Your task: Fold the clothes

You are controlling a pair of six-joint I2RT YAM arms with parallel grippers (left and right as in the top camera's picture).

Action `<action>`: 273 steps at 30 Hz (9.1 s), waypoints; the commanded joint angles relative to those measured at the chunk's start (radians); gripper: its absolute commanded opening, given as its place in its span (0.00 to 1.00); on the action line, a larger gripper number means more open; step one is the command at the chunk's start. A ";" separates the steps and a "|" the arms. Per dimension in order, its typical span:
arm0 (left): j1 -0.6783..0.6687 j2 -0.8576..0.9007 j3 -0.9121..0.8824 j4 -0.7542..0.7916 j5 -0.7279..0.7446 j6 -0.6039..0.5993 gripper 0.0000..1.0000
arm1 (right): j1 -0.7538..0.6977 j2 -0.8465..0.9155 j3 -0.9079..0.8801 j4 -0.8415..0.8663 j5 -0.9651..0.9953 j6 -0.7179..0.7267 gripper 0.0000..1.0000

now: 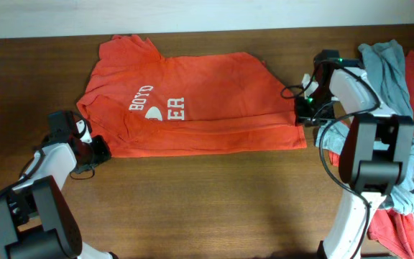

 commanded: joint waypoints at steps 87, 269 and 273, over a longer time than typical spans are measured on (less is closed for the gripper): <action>0.001 -0.006 -0.005 -0.035 -0.032 0.013 0.35 | 0.634 0.126 0.228 0.115 -0.010 -0.681 0.59; 0.001 -0.163 0.021 0.032 0.140 0.072 0.45 | 0.187 0.142 0.185 -0.173 0.033 0.069 0.43; 0.000 -0.145 0.021 0.047 0.141 0.072 0.45 | 0.188 0.142 0.185 -0.173 0.029 0.069 0.42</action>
